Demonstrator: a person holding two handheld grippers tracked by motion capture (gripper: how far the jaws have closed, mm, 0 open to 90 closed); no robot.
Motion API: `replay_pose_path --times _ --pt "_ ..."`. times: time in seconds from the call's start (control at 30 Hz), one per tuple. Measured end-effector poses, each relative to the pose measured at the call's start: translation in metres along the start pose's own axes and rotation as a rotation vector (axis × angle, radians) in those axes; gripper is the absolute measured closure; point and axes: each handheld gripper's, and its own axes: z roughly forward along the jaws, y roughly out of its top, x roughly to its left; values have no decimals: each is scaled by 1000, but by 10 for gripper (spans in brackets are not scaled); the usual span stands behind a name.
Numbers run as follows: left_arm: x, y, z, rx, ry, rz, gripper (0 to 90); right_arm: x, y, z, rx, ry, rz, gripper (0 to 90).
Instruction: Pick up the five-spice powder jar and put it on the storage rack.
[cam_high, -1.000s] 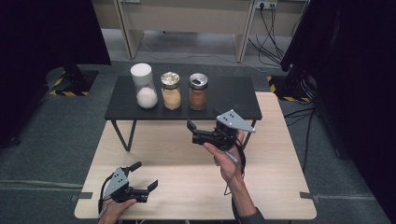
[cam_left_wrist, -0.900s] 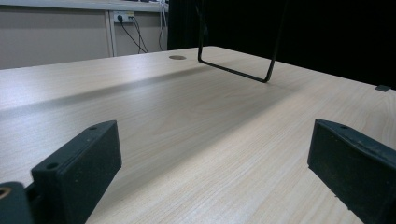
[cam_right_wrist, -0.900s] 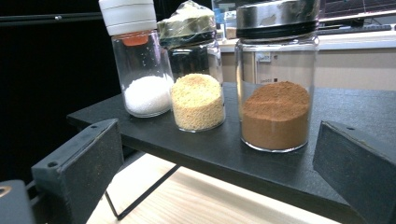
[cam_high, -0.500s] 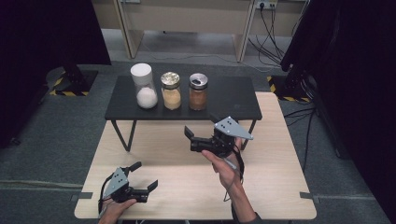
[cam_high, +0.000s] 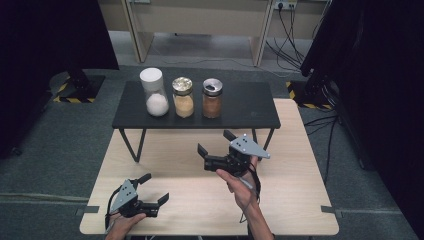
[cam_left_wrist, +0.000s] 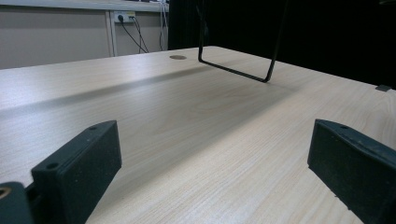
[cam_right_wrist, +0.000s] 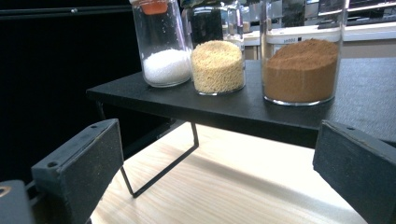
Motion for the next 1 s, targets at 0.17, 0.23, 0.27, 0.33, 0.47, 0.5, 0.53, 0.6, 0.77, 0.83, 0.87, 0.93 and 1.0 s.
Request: replay_pose_path --times 0.17,0.23,0.27,0.33,0.47,0.5,0.53,0.6,0.77,0.83,0.87,0.93,1.0 --pt "0 0 0 0 0 0 22 2 -6 0 4 4 -9 20" --pt "0 0 0 -2 1 -1 22 2 -10 -1 7 7 -9 20" --pt "1 0 0 -2 1 -1 22 2 -12 0 6 7 -9 20" --pt "1 0 0 -2 1 -1 22 2 -13 0 7 7 -10 20" --pt "0 0 -1 -3 3 -3 22 2 -21 0 13 17 -10 20" --pt "0 0 -1 -3 3 -3 22 2 -21 0 13 17 -10 20" --pt "0 0 -1 -3 3 -3 22 2 -23 0 14 19 -12 20" --pt "0 0 -1 -5 3 -3 22 3 -24 0 19 20 -12 20" --pt "0 0 -1 -6 3 -3 22 5 -29 1 18 24 -24 20" --pt "0 0 -1 -7 2 -3 22 5 -32 1 15 25 -26 20" --pt "0 0 -1 -7 3 -3 22 5 -33 1 14 26 -27 20" --pt "0 0 -1 -7 2 -4 22 5 -35 1 14 29 -28 20" --pt "0 0 -1 -6 2 -4 22 5 -37 1 17 32 -31 20"
